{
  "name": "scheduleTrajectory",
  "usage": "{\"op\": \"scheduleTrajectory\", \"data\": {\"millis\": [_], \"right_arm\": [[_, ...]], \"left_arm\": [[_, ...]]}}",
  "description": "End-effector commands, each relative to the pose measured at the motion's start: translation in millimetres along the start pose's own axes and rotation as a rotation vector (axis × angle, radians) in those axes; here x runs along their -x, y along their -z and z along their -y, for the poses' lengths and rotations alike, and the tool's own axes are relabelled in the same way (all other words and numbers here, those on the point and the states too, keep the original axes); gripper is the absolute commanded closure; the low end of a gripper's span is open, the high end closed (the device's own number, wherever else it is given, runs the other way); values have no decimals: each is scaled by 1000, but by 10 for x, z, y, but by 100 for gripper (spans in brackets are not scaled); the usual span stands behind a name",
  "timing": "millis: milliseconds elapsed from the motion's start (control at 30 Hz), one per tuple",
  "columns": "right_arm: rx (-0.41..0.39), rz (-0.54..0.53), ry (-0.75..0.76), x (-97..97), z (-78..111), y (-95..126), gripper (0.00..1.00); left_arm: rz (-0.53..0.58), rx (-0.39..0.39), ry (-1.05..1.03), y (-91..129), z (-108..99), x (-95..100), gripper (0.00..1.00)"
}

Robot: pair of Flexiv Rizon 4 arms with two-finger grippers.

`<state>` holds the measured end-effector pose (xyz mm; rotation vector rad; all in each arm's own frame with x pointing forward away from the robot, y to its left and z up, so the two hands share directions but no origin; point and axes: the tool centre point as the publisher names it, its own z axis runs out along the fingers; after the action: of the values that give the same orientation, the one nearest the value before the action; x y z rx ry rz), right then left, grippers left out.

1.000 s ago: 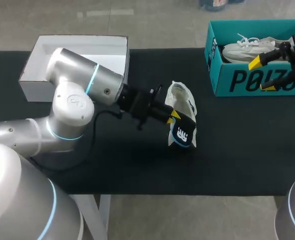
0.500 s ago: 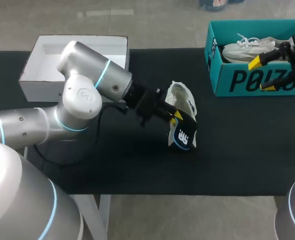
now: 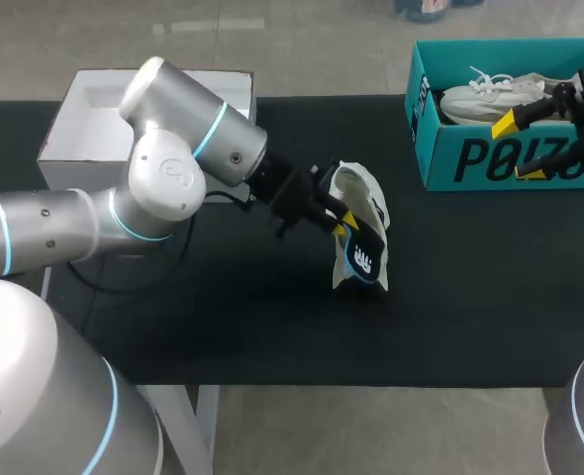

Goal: Take the shoe out of the shoebox, open the shoe tongue, remove and reinsert the insole, then place the shoe into the shoebox

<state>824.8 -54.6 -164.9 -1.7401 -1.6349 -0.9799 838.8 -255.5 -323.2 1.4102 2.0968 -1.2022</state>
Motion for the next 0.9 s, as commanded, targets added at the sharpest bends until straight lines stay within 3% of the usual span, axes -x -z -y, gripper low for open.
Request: {"op": "scheduleTrajectory", "data": {"millis": [33,667,700,733,767,900], "right_arm": [[0,2,-1,3,1,-2,0],[0,2,-1,3,1,-2,0],[0,2,-1,3,1,-2,0],[0,2,-1,3,1,-2,0],[0,2,-1,3,1,-2,0],[0,2,-1,3,1,-2,0]], "left_arm": [[-4,17,0,-76,-92,-1,100],[52,95,123,-146,-334,108,100],[49,95,119,-137,-308,106,90],[46,97,109,-127,-278,103,67],[37,96,100,-119,-246,101,64],[40,98,86,-71,-121,97,66]]}}
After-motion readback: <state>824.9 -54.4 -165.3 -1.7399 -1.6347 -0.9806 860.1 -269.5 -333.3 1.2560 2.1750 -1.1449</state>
